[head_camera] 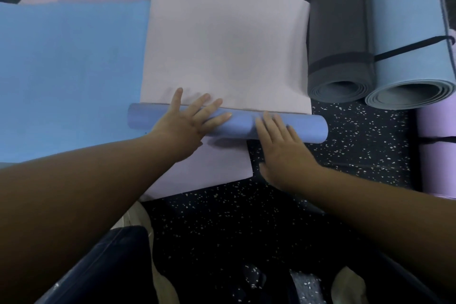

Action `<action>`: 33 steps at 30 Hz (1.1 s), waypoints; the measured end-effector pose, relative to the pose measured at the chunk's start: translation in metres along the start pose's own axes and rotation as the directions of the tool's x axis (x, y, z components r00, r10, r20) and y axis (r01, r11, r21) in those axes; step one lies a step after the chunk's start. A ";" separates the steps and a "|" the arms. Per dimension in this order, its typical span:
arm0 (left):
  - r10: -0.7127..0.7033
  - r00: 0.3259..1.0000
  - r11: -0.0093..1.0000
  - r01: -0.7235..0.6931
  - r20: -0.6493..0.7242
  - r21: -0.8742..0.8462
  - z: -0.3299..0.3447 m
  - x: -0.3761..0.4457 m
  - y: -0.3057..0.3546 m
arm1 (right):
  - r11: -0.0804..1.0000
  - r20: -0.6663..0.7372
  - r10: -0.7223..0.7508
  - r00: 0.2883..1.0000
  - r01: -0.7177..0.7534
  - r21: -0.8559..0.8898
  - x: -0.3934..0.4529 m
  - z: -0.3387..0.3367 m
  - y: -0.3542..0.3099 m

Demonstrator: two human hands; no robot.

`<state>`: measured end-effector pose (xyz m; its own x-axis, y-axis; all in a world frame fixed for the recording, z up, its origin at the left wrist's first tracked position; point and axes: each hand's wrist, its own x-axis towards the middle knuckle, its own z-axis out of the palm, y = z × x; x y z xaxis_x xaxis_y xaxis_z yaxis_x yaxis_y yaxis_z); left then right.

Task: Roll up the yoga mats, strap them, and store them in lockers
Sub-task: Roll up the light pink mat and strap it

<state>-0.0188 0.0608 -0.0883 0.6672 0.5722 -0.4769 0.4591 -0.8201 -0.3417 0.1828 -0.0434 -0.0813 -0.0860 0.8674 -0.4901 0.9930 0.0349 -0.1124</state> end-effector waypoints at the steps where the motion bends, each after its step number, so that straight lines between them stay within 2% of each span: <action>1: -0.004 1.000 1.000 0.004 0.005 -0.006 0.000 0.001 -0.001 | 1.000 0.001 -0.011 1.000 0.011 0.001 -0.006 0.004 -0.004; 5: 0.000 1.000 1.000 0.000 0.016 0.004 0.000 0.004 -0.001 | 0.999 0.075 -0.023 0.997 0.026 -0.035 -0.014 0.011 -0.003; 9: -0.013 1.000 1.000 0.013 -0.013 0.014 0.003 0.006 -0.002 | 0.998 0.088 -0.043 0.995 0.047 -0.041 -0.010 0.005 0.004; 11: -0.011 0.992 1.000 0.014 -0.130 0.025 0.008 0.005 0.000 | 0.998 0.101 -0.046 0.994 0.049 -0.032 -0.008 0.003 0.006; 14: 0.046 0.930 0.998 -0.025 -0.365 0.064 0.026 0.003 0.008 | 0.998 0.124 -0.058 0.991 0.058 0.003 -0.007 0.001 0.008; 18: 0.033 0.908 0.998 -0.011 -0.418 0.056 0.039 -0.007 0.020 | 0.997 0.133 -0.075 0.988 0.072 0.029 -0.004 -0.006 0.013; 22: -0.028 0.950 1.000 0.030 -0.310 -0.001 0.031 -0.001 0.013 | 0.995 0.126 -0.079 0.989 0.072 0.062 0.006 -0.019 0.020; 28: -0.113 0.993 0.989 0.110 -0.020 -0.102 -0.010 0.023 0.001 | 0.982 0.125 -0.074 0.989 0.051 0.180 0.031 -0.041 0.036; 31: -0.110 0.992 0.990 0.104 -0.069 -0.091 -0.010 0.031 -0.006 | 0.980 0.103 -0.042 0.994 0.021 0.196 0.028 -0.039 0.037; 33: -0.116 0.992 0.992 0.113 -0.049 -0.057 -0.011 0.033 -0.010 | 0.984 0.078 -0.011 0.997 -0.003 0.178 0.021 -0.034 0.037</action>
<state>0.0054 0.0880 -0.0914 0.6376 0.6622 -0.3937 0.5642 -0.7493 -0.3466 0.2202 -0.0072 -0.0668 -0.1033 0.8256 -0.5547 0.9631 -0.0562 -0.2630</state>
